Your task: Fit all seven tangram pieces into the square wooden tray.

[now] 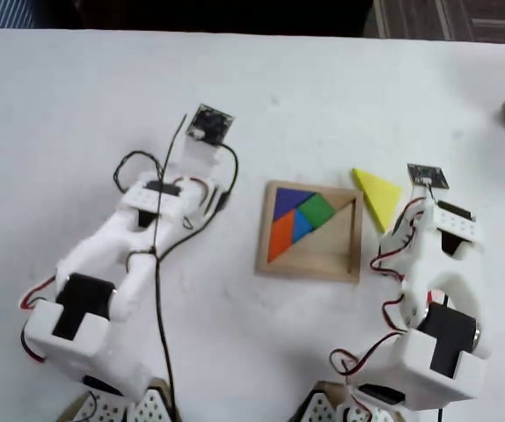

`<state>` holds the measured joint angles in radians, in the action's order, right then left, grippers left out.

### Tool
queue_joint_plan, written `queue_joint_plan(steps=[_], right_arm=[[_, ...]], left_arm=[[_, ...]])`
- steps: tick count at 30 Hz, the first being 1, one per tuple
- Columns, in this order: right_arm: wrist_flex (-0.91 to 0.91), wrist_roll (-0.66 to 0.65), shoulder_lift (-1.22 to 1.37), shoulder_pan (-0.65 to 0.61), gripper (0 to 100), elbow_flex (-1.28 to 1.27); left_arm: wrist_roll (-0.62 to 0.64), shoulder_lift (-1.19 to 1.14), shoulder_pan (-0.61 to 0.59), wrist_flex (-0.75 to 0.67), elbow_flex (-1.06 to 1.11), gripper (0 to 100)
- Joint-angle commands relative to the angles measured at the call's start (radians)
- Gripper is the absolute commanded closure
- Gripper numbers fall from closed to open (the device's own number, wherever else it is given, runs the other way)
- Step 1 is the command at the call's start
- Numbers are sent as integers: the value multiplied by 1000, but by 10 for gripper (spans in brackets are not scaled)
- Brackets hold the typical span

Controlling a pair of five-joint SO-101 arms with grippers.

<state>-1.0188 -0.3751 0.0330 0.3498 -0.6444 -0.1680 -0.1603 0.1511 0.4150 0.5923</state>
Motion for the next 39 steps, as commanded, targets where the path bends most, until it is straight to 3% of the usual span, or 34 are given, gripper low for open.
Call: queue_joint_plan(steps=[1,39], right_arm=[[-4,9,2,12,787,32],[-4,2,-124,77,787,5]], left_arm=[[-11,4,-10,8,-57,759],[-11,4,-19,5,-57,759]])
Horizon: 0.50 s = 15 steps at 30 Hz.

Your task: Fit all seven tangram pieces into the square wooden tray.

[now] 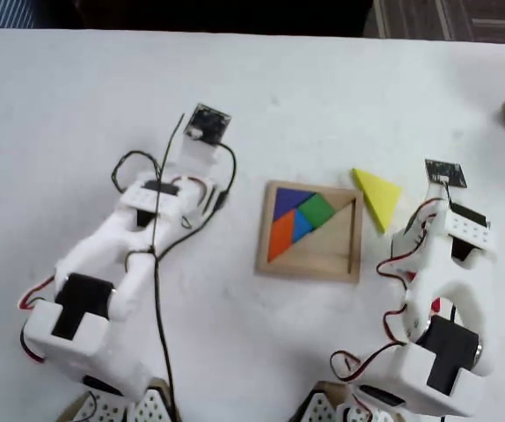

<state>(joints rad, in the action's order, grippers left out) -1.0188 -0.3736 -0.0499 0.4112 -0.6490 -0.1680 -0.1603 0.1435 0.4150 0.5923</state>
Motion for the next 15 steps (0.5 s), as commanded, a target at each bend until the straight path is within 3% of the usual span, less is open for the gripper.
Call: queue_joint_plan(steps=[1,15], right_arm=[[-4,0,-39,16,787,9],[84,8,-42,151,787,6]], left_arm=[[-11,4,-12,5,-57,759],[-11,4,-12,5,-57,759]])
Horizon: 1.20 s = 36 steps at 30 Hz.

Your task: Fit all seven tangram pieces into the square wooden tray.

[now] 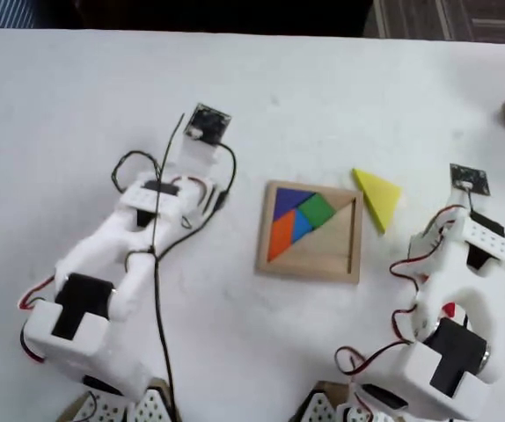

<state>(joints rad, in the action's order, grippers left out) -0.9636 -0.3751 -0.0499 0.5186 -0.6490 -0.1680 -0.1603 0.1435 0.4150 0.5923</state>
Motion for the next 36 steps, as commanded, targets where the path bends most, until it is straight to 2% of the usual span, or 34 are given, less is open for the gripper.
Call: queue_joint_plan(steps=[1,9,17,24,30,36], right_arm=[[36,11,-42,54,787,6],[143,74,-33,159,787,2],[294,135,-44,229,787,-114],[417,137,-44,282,788,-186],[498,137,-35,354,883,-187],[588,137,-42,383,890,-250]], left_arm=[[-11,4,-12,5,-57,759],[-11,4,-12,5,-57,759],[-9,4,-12,5,-57,759],[-9,4,-12,5,-57,759],[-11,4,-12,6,-57,759],[-11,5,-12,6,-57,759]])
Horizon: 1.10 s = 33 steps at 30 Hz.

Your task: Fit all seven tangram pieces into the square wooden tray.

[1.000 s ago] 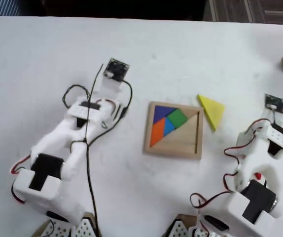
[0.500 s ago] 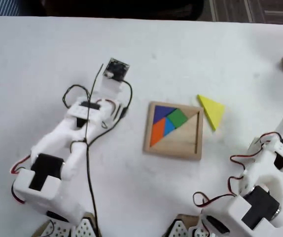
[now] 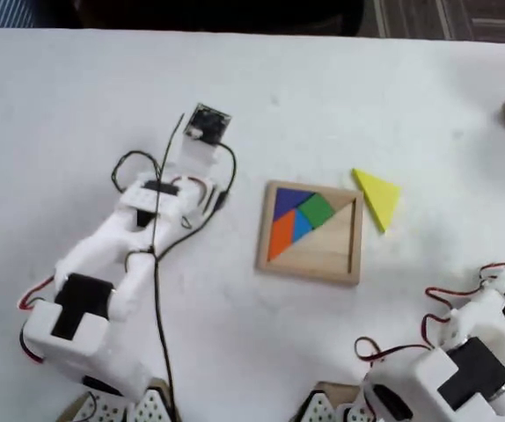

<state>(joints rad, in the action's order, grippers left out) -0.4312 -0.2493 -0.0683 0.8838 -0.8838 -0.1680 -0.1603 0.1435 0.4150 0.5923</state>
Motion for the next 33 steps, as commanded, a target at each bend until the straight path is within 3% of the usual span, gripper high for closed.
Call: queue_joint_plan(steps=[1,5,12,21,27,33], right_arm=[[79,11,-24,16,893,-31],[163,2,-24,13,983,-77],[173,0,-47,12,981,-81],[-22,0,-331,-24,981,-80],[-262,3,-562,-134,981,-80],[-455,14,-714,-367,981,-80]], left_arm=[[-11,5,-12,6,-57,759],[-11,5,-12,8,-57,759],[-11,4,-12,8,-57,760],[-11,2,-12,5,-57,761],[-11,2,-12,5,-57,762],[-8,2,-31,2,-58,762]])
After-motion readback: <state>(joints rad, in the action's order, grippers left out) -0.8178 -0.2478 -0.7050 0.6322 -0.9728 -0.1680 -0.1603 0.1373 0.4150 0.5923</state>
